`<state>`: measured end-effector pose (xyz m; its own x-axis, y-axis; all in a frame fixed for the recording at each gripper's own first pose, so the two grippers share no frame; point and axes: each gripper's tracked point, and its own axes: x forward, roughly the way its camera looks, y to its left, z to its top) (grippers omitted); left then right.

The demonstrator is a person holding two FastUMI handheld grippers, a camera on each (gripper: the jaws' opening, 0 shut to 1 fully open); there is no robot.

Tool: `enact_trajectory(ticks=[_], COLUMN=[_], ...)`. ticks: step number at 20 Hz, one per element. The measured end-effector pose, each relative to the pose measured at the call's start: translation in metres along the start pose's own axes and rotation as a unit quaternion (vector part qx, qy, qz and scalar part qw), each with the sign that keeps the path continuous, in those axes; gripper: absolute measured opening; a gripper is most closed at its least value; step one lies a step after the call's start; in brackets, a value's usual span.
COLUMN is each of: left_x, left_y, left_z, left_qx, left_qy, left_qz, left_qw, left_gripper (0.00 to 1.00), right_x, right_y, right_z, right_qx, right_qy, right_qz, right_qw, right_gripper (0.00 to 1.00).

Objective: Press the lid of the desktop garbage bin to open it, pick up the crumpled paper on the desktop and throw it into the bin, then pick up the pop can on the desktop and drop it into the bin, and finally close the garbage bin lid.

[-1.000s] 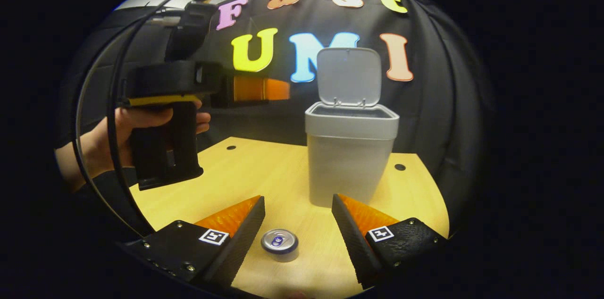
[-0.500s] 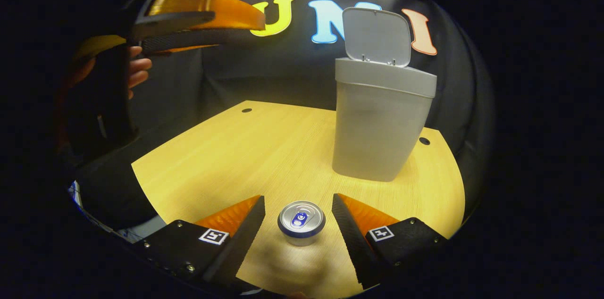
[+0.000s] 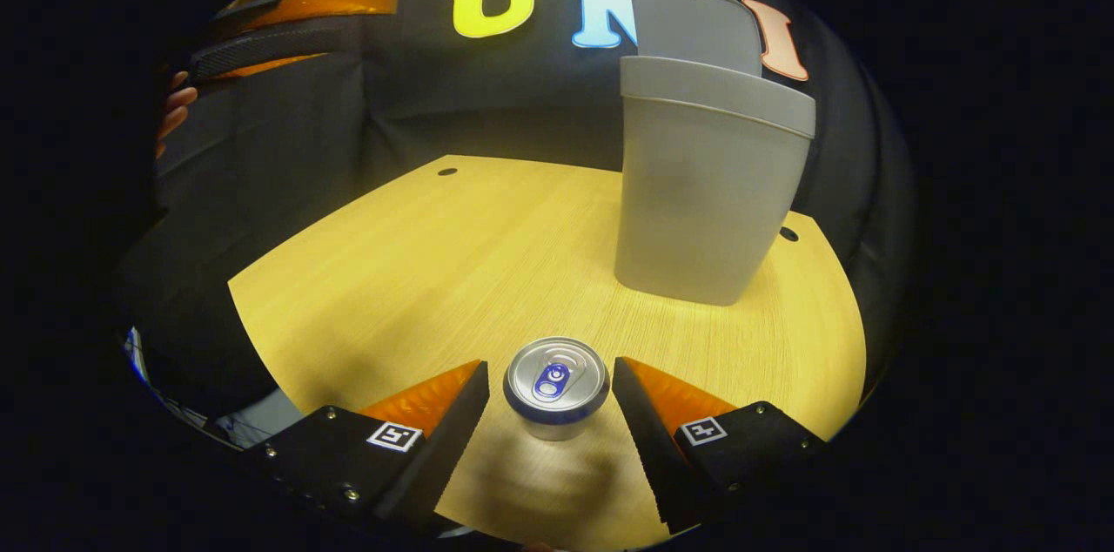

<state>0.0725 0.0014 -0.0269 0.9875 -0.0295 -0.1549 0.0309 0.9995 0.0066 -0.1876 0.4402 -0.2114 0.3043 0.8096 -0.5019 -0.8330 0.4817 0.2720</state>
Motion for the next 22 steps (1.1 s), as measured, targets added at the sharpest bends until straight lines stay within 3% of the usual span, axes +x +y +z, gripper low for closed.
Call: enact_trajectory(ticks=[4, 5, 6, 11, 22], left_x=[-0.009, -0.011, -0.012, -0.011, -0.002], left_y=[0.009, 0.009, 0.009, 0.009, 0.001], left_z=[-0.01, -0.012, -0.013, -0.017, -0.022], left_qx=[-0.009, -0.011, -0.012, -0.019, -0.022], left_qy=[0.008, 0.01, 0.012, 0.015, 0.013], left_qz=[0.009, 0.009, 0.008, 0.007, -0.001], left_qw=[1.0, 1.0, 1.0, 1.0, 1.0], left_gripper=[0.96, 0.96, 0.96, 0.96, 0.95], right_x=[0.005, 0.008, 0.009, -0.007, -0.08], right_y=[-0.001, -0.002, -0.003, -0.007, -0.049], right_z=[-0.008, -0.009, -0.008, 0.006, 0.125], right_qx=[0.006, 0.01, 0.012, 0.019, 0.037], right_qy=[0.013, 0.011, 0.008, -0.012, -0.149], right_qz=[0.0, -0.001, -0.004, -0.01, -0.047], right_qw=[1.0, 1.0, 1.0, 1.0, 0.987], right_gripper=[0.92, 0.92, 0.85, 0.84, 0.84])
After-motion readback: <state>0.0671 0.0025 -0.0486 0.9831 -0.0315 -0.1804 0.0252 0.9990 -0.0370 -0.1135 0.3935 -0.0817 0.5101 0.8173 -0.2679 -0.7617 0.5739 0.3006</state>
